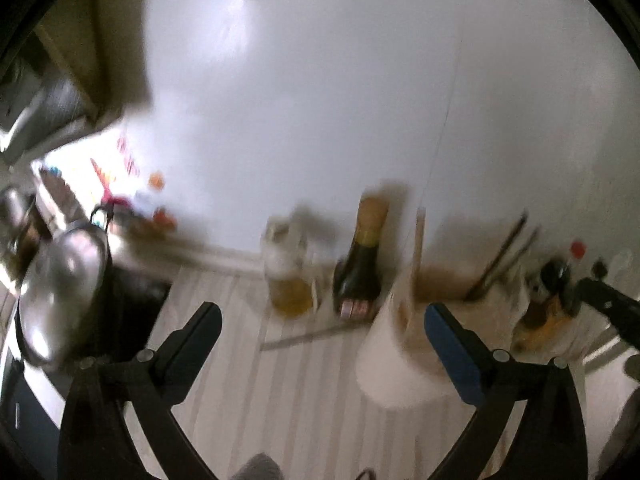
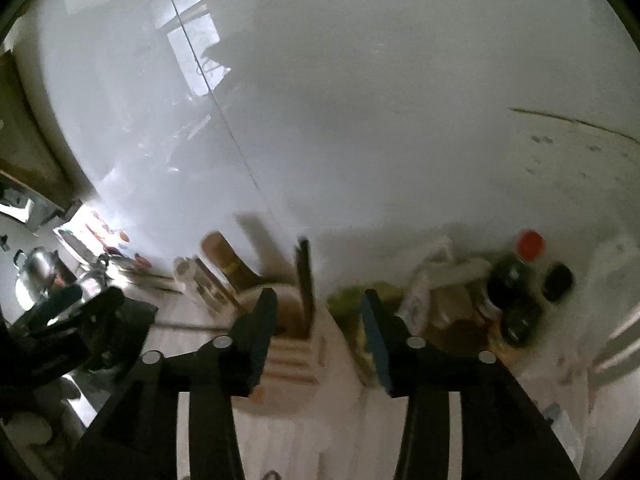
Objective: Organize utensils
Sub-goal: 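Open both tools to release the dark chopsticks into the holder, then grasp a light wooden chopstick with the left tool while the right tool grasps another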
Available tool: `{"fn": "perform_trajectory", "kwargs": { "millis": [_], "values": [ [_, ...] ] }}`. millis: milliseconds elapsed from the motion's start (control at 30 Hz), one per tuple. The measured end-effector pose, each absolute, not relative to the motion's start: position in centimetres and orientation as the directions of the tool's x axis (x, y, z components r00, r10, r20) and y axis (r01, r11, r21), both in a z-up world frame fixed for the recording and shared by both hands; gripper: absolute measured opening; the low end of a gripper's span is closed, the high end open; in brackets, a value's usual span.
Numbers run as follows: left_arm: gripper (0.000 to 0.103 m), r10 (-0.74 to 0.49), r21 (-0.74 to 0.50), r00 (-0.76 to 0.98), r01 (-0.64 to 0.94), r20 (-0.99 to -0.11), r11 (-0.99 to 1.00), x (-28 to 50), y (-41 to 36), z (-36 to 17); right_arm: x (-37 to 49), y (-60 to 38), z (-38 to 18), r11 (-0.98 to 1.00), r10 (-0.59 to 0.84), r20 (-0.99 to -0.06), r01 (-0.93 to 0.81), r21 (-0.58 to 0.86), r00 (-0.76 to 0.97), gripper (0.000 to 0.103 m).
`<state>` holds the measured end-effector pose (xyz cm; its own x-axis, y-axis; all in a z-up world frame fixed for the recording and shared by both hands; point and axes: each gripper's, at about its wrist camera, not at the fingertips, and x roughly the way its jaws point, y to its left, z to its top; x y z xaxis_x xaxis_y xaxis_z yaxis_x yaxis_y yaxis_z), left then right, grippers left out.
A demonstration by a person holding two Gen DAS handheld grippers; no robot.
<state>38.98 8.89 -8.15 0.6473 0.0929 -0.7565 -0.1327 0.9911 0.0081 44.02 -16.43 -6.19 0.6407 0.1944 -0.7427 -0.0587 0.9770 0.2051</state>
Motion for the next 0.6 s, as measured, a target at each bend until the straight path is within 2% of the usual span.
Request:
{"fn": "perform_trajectory", "kwargs": {
  "millis": [133, 267, 333, 367, 433, 467, 533, 567, 600],
  "values": [
    [0.103, 0.084, 0.016, 0.542, -0.129, -0.836, 0.992, 36.1, 7.6, -14.0, 39.9, -17.9, -9.7, 0.982, 0.159, -0.794, -0.009, 0.189, 0.586, 0.052],
    [0.103, 0.102, 0.067, 0.409, -0.100, -0.907, 0.993, 33.4, 5.0, -20.2, 36.1, -19.4, -15.7, 0.982, 0.144, -0.870, 0.039, 0.184, 0.472, 0.052],
    [0.103, 0.078, 0.053, 0.343, -0.080, -0.936, 0.995, 32.2, 3.4, -23.3, 34.9, -20.2, -18.4, 0.980, 0.142, -0.899, 0.069, 0.186, 0.414, 0.052],
    [0.103, 0.063, 0.044, 0.305, -0.068, -0.950, 0.997, 31.7, 2.4, -25.0, 34.1, -20.7, -20.2, 0.979, 0.143, -0.916, 0.085, 0.188, 0.376, 0.050],
    [0.102, 0.036, 0.025, 0.250, -0.049, -0.967, 0.999, 31.1, 0.8, -27.3, 32.8, -21.9, -22.7, 0.976, 0.139, -0.935, 0.116, 0.186, 0.328, 0.039],
    [0.100, 0.015, 0.009, 0.214, -0.031, -0.977, 0.999, 30.8, -0.2, -28.7, 32.3, -22.3, -24.0, 0.974, 0.140, -0.943, 0.128, 0.186, 0.301, 0.037],
    [0.086, -0.007, -0.006, 0.160, 0.003, -0.987, 1.000, 30.4, -2.0, -31.0, 31.5, -23.1, -26.0, 0.971, 0.143, -0.954, 0.148, 0.186, 0.263, 0.030],
    [0.083, -0.009, -0.007, 0.142, 0.014, -0.990, 1.000, 30.4, -2.6, -31.8, 31.2, -23.4, -26.7, 0.970, 0.142, -0.958, 0.155, 0.185, 0.251, 0.030],
    [0.075, -0.013, -0.009, 0.128, 0.032, -0.992, 0.999, 30.4, -3.4, -32.8, 31.0, -23.7, -27.5, 0.969, 0.144, -0.961, 0.165, 0.186, 0.238, 0.029]
  ]
}}
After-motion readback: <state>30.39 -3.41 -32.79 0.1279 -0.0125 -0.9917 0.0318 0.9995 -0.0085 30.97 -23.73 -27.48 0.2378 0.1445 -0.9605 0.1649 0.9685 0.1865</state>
